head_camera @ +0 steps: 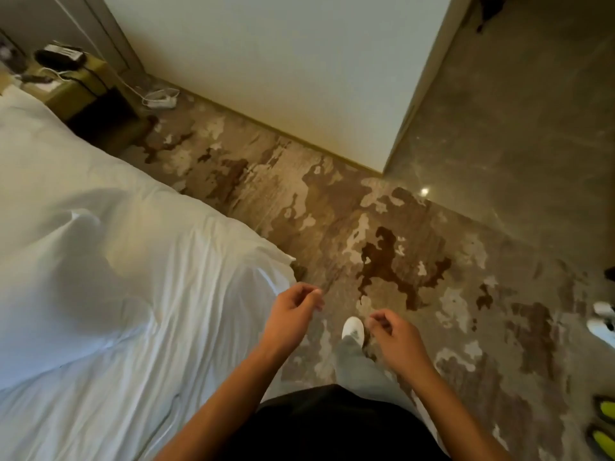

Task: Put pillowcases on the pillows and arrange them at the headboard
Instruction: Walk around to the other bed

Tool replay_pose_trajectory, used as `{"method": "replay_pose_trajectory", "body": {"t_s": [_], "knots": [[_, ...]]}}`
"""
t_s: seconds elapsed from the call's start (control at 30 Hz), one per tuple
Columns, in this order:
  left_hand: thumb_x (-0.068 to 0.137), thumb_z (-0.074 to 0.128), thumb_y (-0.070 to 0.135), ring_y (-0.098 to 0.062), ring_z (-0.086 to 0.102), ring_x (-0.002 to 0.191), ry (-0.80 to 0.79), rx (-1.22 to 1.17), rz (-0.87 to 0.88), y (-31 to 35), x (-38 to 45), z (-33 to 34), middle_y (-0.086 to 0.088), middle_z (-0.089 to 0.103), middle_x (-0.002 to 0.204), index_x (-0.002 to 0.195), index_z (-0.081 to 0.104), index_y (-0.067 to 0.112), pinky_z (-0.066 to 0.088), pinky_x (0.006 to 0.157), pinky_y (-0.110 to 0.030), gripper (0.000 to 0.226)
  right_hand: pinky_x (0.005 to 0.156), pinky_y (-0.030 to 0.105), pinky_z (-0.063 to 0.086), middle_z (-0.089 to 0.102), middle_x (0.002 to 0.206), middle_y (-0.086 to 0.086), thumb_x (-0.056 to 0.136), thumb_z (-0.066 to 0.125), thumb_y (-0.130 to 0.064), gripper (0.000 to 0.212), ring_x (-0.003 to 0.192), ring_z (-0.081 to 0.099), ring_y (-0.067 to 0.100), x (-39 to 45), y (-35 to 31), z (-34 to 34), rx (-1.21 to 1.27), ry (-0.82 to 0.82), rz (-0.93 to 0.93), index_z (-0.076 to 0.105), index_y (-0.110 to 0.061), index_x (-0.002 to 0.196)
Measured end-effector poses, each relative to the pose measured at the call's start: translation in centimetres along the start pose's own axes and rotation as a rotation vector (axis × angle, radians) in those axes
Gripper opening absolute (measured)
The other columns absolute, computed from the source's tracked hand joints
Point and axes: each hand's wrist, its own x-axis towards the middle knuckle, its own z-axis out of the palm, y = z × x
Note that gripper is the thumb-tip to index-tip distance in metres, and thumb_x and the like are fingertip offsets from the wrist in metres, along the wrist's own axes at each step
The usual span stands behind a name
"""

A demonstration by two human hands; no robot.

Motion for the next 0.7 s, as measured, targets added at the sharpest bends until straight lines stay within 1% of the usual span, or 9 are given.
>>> {"method": "replay_pose_trajectory", "body": {"t_s": [0.1, 0.17, 0.23, 0.37, 0.47, 0.53, 0.63, 0.7], "knots": [[0.100, 0.057, 0.031, -0.016, 0.073, 0.085, 0.130, -0.035, -0.078, 3.0, 5.6, -1.0, 0.001, 0.077, 0.087, 0.097, 0.073, 0.023, 0.059, 0.088, -0.049, 0.018, 0.074, 0.024, 0.055, 0.071, 0.092, -0.010, 0.102, 0.060, -0.036, 0.012, 0.089, 0.068, 0.007, 9.1, -5.6, -2.5, -0.041, -0.125, -0.055, 0.068, -0.034, 0.093], [0.101, 0.057, 0.030, -0.015, 0.073, 0.084, 0.218, -0.053, -0.121, 4.7, 8.9, -1.9, 0.001, 0.076, 0.085, 0.094, 0.073, 0.023, 0.060, 0.087, -0.047, 0.019, 0.078, 0.031, 0.059, 0.072, 0.093, -0.008, 0.102, 0.059, -0.037, 0.014, 0.090, 0.069, 0.010, 15.0, -9.9, -3.5, -0.081, -0.198, -0.104, 0.069, -0.032, 0.094], [0.100, 0.056, 0.032, -0.011, 0.072, 0.082, 0.302, -0.082, -0.147, 5.8, 12.0, -3.1, 0.003, 0.076, 0.085, 0.092, 0.072, 0.025, 0.061, 0.084, -0.042, 0.019, 0.082, 0.036, 0.060, 0.073, 0.092, -0.007, 0.101, 0.060, -0.037, 0.014, 0.090, 0.070, 0.011, 20.4, -14.4, -3.8, -0.102, -0.252, -0.180, 0.070, -0.030, 0.094], [0.100, 0.056, 0.032, -0.008, 0.072, 0.081, 0.452, -0.181, -0.193, 7.3, 18.8, -6.1, 0.006, 0.076, 0.085, 0.093, 0.072, 0.027, 0.060, 0.080, -0.034, 0.018, 0.082, 0.033, 0.060, 0.075, 0.091, -0.009, 0.100, 0.061, -0.038, 0.012, 0.088, 0.070, 0.007, 30.6, -23.0, -2.3, -0.160, -0.335, -0.319, 0.070, -0.032, 0.094], [0.100, 0.057, 0.033, -0.005, 0.072, 0.081, 0.518, -0.250, -0.228, 8.4, 25.0, -9.0, 0.007, 0.076, 0.085, 0.096, 0.072, 0.027, 0.060, 0.079, -0.033, 0.016, 0.080, 0.029, 0.058, 0.074, 0.091, -0.011, 0.099, 0.061, -0.039, 0.011, 0.087, 0.070, 0.004, 37.3, -28.7, -0.2, -0.224, -0.387, -0.389, 0.069, -0.035, 0.093], [0.100, 0.058, 0.032, -0.007, 0.072, 0.081, 0.541, -0.285, -0.245, 9.5, 29.5, -11.3, 0.006, 0.077, 0.085, 0.096, 0.072, 0.026, 0.061, 0.080, -0.034, 0.016, 0.078, 0.027, 0.057, 0.073, 0.091, -0.013, 0.100, 0.060, -0.042, 0.012, 0.087, 0.068, 0.002, 41.4, -32.2, 0.9, -0.285, -0.414, -0.412, 0.068, -0.037, 0.094], [0.099, 0.058, 0.031, -0.016, 0.074, 0.085, 0.540, -0.361, -0.275, 11.9, 36.2, -15.1, 0.003, 0.077, 0.085, 0.095, 0.072, 0.024, 0.062, 0.080, -0.035, 0.016, 0.074, 0.022, 0.054, 0.072, 0.089, -0.013, 0.100, 0.060, -0.045, 0.012, 0.084, 0.067, -0.001, 46.6, -37.1, 1.8, -0.372, -0.435, -0.403, 0.068, -0.038, 0.093], [0.099, 0.059, 0.033, -0.018, 0.074, 0.088, 0.535, -0.424, -0.287, 13.6, 40.3, -17.7, 0.003, 0.077, 0.087, 0.096, 0.073, 0.025, 0.062, 0.082, -0.037, 0.016, 0.074, 0.023, 0.055, 0.072, 0.089, -0.013, 0.099, 0.061, -0.044, 0.011, 0.083, 0.067, -0.001, 49.9, -40.2, 2.4, -0.403, -0.444, -0.391, 0.068, -0.038, 0.093]]}}
